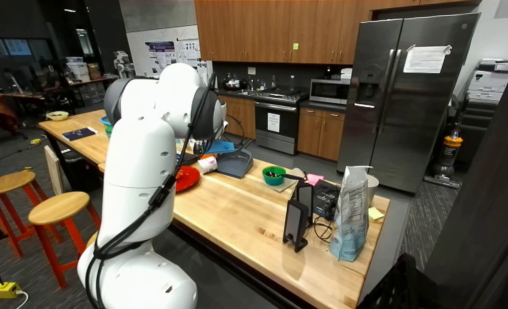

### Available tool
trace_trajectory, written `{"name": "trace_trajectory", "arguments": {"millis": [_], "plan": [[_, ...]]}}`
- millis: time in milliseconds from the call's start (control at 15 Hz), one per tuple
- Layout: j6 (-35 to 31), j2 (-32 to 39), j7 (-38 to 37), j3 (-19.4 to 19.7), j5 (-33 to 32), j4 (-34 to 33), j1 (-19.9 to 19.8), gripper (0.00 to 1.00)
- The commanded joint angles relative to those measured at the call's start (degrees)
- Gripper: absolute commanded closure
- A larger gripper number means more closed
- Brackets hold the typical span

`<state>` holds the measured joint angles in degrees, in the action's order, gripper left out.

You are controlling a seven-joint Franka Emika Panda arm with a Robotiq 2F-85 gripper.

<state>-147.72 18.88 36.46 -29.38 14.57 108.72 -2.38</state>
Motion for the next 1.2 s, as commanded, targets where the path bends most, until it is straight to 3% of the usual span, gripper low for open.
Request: {"name": "trace_trajectory", "arguments": {"millis": [0, 200, 600, 1133], "plan": [[8.2, -5.1, 7.8, -0.1, 7.8, 3.9, 0.5, 0.0], [12.6, -5.1, 9.9, 2.3, 8.6, 3.7, 4.2, 0.0], [14.6, -1.0, 10.0, 5.0, 6.5, 0.6, 9.8, 0.0], [17.0, 5.0, 11.3, 4.3, 6.7, -5.6, 13.0, 0.0]]}}
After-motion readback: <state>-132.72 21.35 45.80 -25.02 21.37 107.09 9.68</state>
